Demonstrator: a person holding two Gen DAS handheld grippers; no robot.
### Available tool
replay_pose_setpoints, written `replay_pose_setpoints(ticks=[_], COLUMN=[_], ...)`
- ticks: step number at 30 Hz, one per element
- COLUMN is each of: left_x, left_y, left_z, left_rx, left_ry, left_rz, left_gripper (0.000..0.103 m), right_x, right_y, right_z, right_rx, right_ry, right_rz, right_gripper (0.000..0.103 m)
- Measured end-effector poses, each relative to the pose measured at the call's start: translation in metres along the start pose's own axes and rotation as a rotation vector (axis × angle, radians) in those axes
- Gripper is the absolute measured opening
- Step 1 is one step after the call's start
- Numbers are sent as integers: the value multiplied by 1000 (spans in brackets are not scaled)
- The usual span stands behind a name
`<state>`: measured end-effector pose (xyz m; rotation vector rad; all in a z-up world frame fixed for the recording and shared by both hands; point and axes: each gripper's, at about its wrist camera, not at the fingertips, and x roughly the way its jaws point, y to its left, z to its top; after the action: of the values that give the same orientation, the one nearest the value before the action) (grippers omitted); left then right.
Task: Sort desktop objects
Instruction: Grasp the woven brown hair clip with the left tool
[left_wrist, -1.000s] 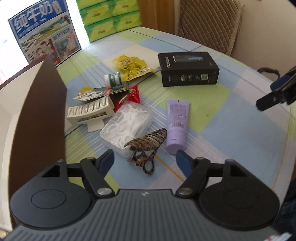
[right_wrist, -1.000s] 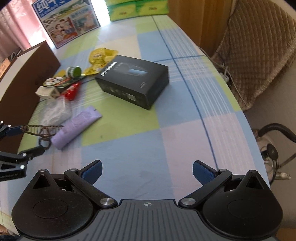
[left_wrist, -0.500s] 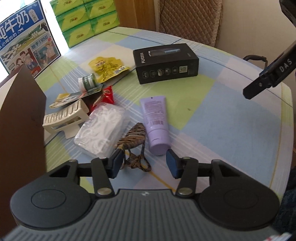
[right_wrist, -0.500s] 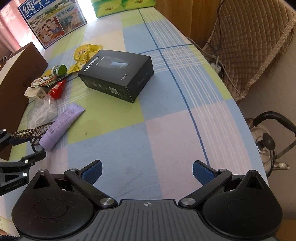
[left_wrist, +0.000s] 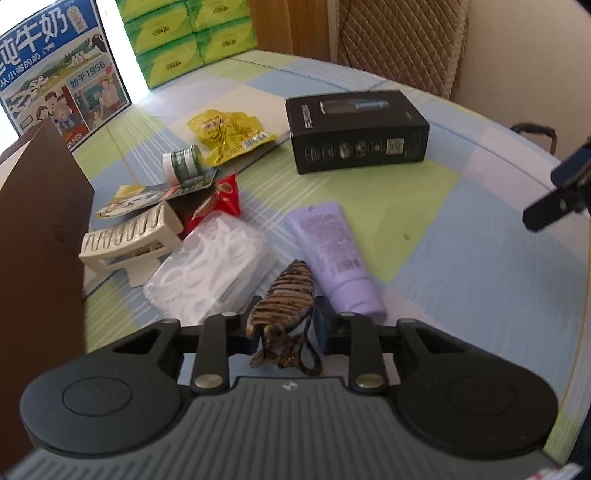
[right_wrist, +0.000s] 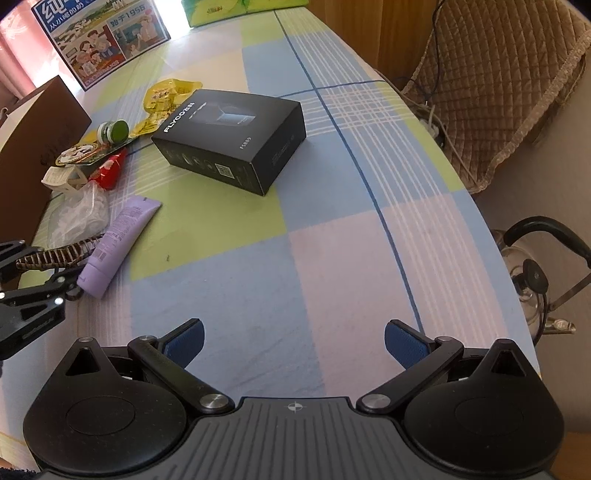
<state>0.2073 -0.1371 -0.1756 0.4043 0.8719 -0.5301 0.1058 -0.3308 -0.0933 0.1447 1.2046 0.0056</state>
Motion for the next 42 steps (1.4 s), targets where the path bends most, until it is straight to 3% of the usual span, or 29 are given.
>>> replay_pose_setpoints(ticks=[10,22,24,29,30,31,32,40,42], left_x=[-22,-68,-72,-76,-76,-78,-78,-77,-77], left_y=[3,32,37,46,47,47,47,46,45], left_z=[-22,-68,-73,-81,-81,-81,-81,-78,-76], left_rx=[-46,-212,-235,-277,-280,-282,-283,-278,-276], left_ry=[43,88,93,99,96,92,88,91,93], left_rz=[11,125,142,160,161,161,159,132,126], left_gripper=[22,22,22,22,22,22,22,22,22], right_x=[6,27,34,55,57,56,55,37,35], right_y=[19,114,129,149,149,149,152,133,128], right_z=[4,23,27,32,30,28,26,2,-3], right_rx=[-29,-197,-207,-207,-211,-227,-265,-340,-341], right_ry=[-3,-82,-87,-82,-82,-98,-104,4,0], right_rz=[34,153,163,116,114,104,92,86,82], right_gripper=[101,101,95,54,51,34,28,28,38])
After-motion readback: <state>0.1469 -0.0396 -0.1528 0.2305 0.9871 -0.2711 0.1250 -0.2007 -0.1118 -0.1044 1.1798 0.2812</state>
